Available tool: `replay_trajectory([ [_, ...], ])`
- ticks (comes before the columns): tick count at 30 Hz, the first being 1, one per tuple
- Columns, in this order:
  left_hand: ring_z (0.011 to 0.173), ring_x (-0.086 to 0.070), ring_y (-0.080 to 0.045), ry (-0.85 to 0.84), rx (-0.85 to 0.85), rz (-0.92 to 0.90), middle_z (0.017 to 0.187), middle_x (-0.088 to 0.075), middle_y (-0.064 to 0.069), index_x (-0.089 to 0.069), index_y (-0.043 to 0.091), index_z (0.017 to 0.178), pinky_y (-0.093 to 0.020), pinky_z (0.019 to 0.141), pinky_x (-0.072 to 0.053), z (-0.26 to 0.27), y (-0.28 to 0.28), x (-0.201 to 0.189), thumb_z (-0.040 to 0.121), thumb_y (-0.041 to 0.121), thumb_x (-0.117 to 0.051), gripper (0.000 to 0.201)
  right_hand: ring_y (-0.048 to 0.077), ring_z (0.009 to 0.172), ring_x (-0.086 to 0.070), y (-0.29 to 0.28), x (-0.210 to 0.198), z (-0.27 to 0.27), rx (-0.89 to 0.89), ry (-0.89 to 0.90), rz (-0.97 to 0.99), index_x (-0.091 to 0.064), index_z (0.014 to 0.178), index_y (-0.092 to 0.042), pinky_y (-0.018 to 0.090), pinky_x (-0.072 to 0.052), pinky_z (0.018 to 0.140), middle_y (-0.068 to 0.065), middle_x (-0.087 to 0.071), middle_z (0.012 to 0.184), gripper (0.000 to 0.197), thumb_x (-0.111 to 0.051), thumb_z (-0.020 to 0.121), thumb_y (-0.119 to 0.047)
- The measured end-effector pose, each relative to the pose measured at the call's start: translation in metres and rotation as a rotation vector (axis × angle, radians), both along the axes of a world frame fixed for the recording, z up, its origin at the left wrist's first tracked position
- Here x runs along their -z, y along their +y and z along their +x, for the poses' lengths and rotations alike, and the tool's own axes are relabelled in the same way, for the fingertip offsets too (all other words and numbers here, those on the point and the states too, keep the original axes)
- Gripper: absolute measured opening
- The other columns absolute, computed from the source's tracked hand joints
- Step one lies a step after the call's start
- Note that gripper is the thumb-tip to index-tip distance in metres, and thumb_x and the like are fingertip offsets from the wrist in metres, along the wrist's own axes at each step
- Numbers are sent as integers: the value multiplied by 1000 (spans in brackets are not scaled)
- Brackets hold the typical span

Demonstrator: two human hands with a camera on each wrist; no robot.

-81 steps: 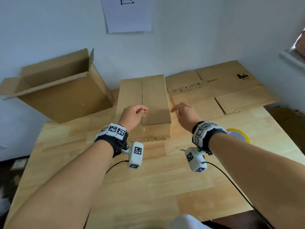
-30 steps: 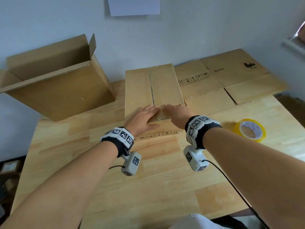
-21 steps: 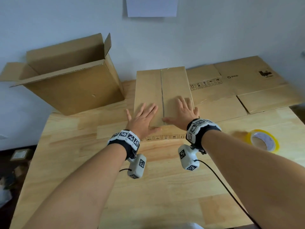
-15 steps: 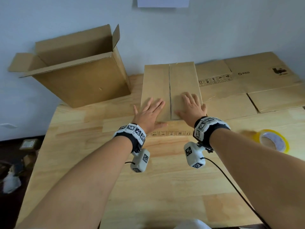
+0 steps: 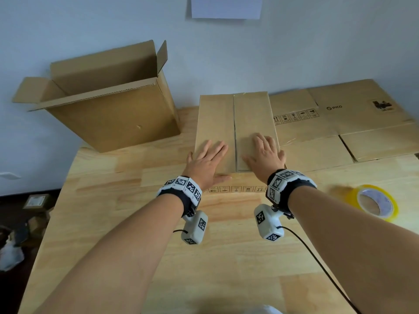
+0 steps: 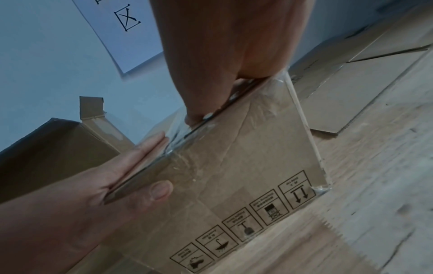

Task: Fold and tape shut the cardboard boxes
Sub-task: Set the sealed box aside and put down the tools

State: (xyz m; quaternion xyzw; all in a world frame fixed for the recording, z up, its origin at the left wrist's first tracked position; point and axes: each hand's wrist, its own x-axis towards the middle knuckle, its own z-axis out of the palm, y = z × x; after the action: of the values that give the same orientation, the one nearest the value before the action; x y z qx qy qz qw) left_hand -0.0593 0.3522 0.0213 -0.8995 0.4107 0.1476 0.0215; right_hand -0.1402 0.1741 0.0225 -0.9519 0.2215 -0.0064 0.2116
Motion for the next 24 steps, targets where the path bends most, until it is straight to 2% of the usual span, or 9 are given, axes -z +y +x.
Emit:
replay_trajectory([
  [4,144,19,-11,139,-21,-126,156,16,20,4,34,151,-57,113,-6,3,2,-5,89,71,-27,79,11,143,-6,-3,2,-2,19,-40,38,-27,142,-17,51,-15,113,-10,-17,154,48,-37,96,-28],
  [6,146,9,-9,276,-135,-425,158,11,17,-7,33,152,-48,115,-6,7,5,-10,94,62,-21,66,13,142,-7,-5,4,-3,17,-37,27,-30,140,-17,51,-18,112,-10,-17,152,53,-42,93,-40],
  [8,146,-1,-9,315,-379,-709,160,4,10,-19,27,152,-37,115,-9,10,11,-11,99,52,-21,58,13,141,-6,-7,3,-5,10,-9,11,-27,140,-18,52,-18,111,-13,-14,149,71,-47,86,-60],
  [9,146,-4,-10,301,-508,-772,160,0,7,-22,23,151,-34,116,-9,12,14,-12,101,48,-22,56,13,140,-5,-9,2,-6,10,1,10,-26,141,-18,52,-17,111,-14,-13,148,79,-46,83,-67],
  [13,146,-16,-21,423,-791,-617,160,-11,-2,-26,13,149,-36,117,-15,11,25,-10,104,39,-23,52,13,142,-1,-16,-4,-12,25,10,33,-20,145,-19,52,-13,112,-16,-8,151,88,-43,80,-73],
  [17,127,-46,-29,681,-922,-550,144,-45,-11,-42,15,138,-42,106,-38,1,22,-4,102,41,-30,46,13,142,-1,-20,-3,-19,20,32,58,-21,145,-19,52,-14,113,-13,-8,153,80,-45,84,-66],
  [19,115,-51,-28,836,-1007,-564,127,-56,-6,-47,19,128,-36,93,-45,-5,17,-6,103,35,-35,33,13,143,-1,-24,-3,-19,15,24,56,-21,145,-20,51,-14,114,-12,-8,154,77,-42,86,-64],
  [21,103,-53,-24,924,-1052,-561,107,-56,4,-48,23,115,-33,84,-43,-11,9,-13,100,42,-40,25,14,144,1,-33,-1,-23,25,20,63,-18,147,-22,51,-11,115,-14,-5,156,74,-35,89,-65],
  [24,105,-56,-21,945,-1010,-524,117,-60,3,-54,18,118,-35,91,-45,-12,-2,-20,96,53,-43,42,15,146,4,-58,6,-39,114,35,167,-11,149,-32,54,-6,115,-20,2,156,70,-21,89,-68],
])
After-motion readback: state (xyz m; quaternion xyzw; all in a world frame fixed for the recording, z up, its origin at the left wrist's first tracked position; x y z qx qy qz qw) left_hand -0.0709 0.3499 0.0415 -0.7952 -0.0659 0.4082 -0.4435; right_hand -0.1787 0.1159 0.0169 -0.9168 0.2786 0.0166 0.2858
